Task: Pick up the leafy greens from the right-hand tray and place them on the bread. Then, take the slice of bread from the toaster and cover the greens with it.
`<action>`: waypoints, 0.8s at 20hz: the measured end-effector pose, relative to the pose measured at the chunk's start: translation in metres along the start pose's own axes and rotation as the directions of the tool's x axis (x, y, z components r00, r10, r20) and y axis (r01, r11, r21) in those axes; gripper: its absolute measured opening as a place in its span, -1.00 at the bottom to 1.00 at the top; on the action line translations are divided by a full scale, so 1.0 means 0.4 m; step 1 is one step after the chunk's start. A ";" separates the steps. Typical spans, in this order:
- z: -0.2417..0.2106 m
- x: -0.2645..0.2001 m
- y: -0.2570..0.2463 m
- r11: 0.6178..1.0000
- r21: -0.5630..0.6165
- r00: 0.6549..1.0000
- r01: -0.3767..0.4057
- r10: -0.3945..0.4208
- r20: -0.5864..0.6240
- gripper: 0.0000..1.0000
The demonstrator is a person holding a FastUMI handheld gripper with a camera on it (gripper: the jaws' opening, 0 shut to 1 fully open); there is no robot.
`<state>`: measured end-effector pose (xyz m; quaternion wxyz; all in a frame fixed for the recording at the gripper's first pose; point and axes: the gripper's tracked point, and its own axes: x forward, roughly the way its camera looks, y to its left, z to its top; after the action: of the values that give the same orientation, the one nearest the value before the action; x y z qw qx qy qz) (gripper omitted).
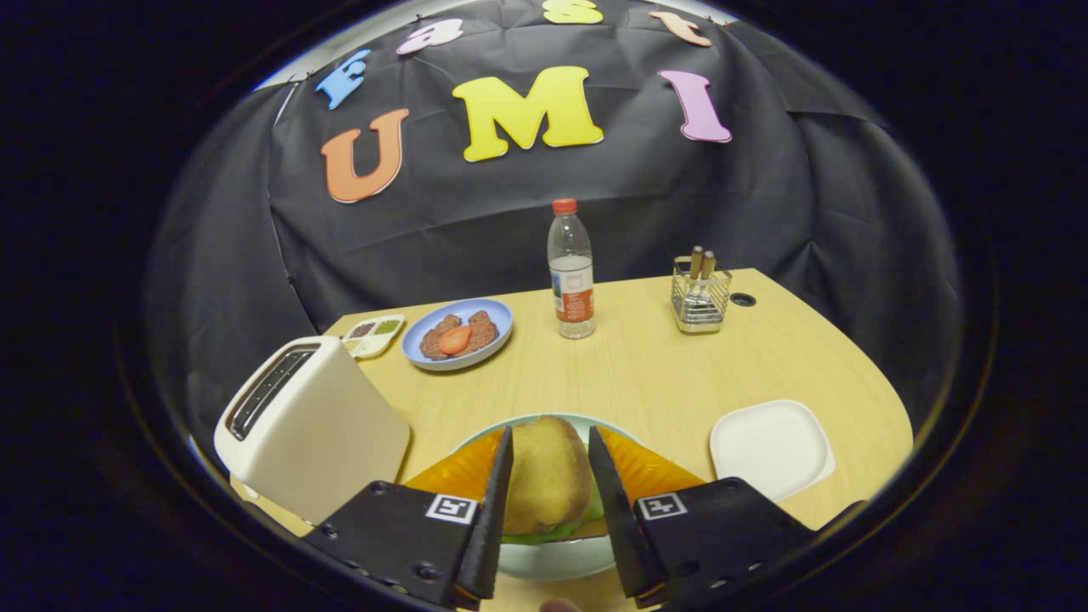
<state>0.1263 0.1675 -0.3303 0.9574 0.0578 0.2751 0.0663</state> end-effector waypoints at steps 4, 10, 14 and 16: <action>0.041 -0.027 -0.048 1.000 -0.011 1.000 0.002 -0.002 0.030 0.35; 0.202 -0.135 -0.144 0.998 -0.067 0.989 0.020 -0.010 0.146 0.69; 0.350 -0.263 -0.227 0.993 -0.100 0.968 0.060 -0.033 0.248 0.76; 0.422 -0.341 -0.262 0.990 -0.116 0.953 0.084 -0.046 0.300 0.76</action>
<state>0.1117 0.0300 -0.1328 0.9912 -0.0031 0.1255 0.0429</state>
